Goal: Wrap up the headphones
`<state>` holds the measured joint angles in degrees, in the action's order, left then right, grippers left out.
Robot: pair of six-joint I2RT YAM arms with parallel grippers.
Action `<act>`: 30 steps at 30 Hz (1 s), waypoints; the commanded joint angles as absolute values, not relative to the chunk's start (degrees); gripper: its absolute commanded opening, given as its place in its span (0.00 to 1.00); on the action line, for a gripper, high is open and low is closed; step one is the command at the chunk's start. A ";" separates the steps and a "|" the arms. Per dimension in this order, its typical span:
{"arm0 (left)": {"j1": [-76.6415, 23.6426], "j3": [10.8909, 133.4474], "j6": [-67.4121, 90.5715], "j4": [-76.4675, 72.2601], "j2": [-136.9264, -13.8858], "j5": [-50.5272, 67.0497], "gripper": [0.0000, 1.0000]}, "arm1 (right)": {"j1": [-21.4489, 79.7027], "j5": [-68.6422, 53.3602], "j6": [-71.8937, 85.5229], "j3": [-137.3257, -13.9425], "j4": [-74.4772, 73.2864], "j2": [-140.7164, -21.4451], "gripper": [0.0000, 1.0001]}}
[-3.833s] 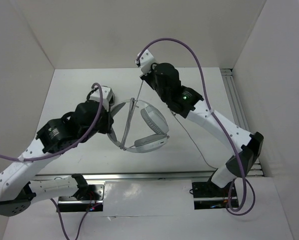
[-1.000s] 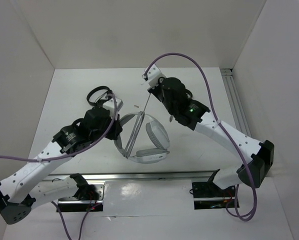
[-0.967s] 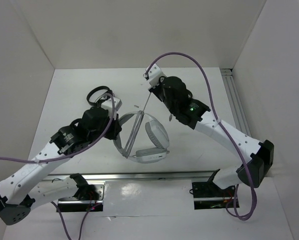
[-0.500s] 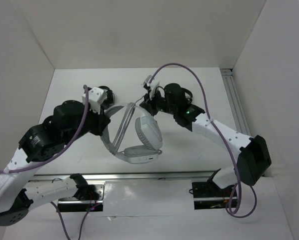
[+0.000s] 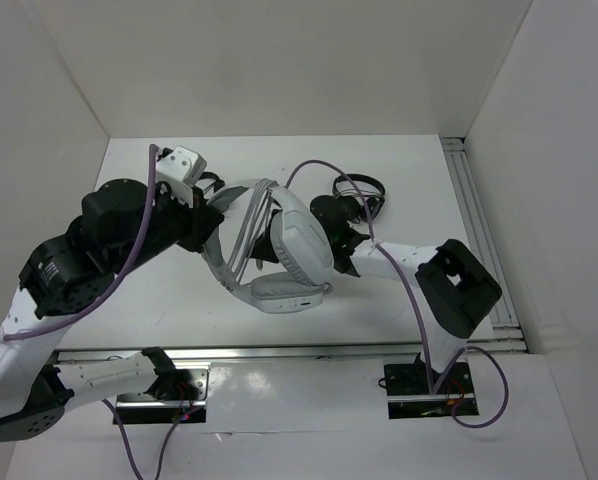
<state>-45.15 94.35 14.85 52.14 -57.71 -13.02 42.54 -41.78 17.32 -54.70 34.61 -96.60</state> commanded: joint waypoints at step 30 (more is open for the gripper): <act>-45.35 98.70 22.24 44.74 -54.67 -17.67 0.00 | 47.64 -34.28 17.14 -51.77 40.08 -99.58 0.40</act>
<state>-45.17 95.20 18.41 52.40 -56.23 -17.21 46.89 -35.55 18.55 -51.09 40.34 -98.39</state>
